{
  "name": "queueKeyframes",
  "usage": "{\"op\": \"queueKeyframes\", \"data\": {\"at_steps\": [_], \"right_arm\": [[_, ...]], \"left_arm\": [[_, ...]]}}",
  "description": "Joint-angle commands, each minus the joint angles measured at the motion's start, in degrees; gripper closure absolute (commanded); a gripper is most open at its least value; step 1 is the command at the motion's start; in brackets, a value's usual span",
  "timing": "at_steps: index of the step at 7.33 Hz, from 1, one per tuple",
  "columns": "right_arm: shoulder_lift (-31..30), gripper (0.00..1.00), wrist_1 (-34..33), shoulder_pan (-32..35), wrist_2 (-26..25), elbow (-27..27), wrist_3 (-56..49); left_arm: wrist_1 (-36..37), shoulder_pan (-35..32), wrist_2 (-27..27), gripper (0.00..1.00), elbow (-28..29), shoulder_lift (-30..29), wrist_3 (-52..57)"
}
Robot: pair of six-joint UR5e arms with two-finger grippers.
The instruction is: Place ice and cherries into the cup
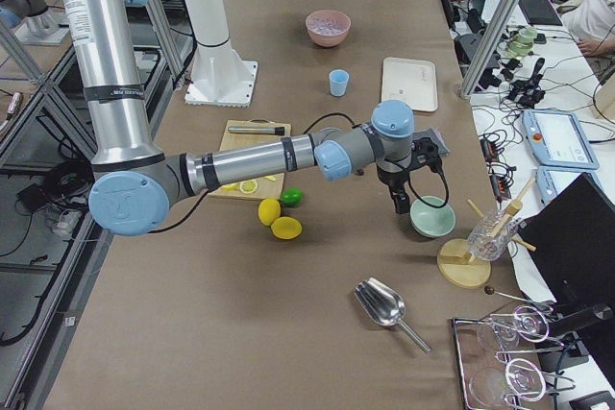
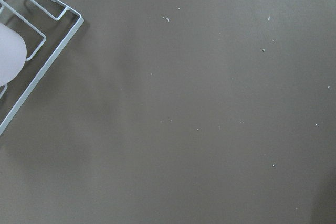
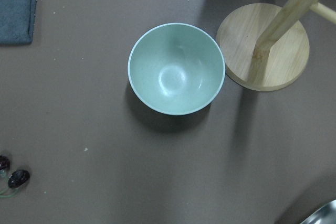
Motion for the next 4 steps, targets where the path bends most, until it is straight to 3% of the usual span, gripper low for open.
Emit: {"op": "queueKeyframes", "data": {"at_steps": [1,2,3,4], "right_arm": [[-2.34,0.01,0.27,0.93,1.47,2.33,-0.13],[-2.35,0.01,0.09,0.94,1.47,2.69,-0.13],[-2.27,0.01,0.18,0.85,1.21,2.34,0.04],[-2.18,0.01,0.27,0.85,1.56,2.95,0.31]], "left_arm": [[2.27,-0.68,0.06,0.02,0.14,-0.32,0.16],[2.29,-2.16,0.06,0.02,-0.56,0.72,-0.10],[2.90,-2.44,4.15,0.02,-4.74,0.30,-0.01],[2.30,-1.40,11.24,0.02,-3.65,0.47,0.68]]}}
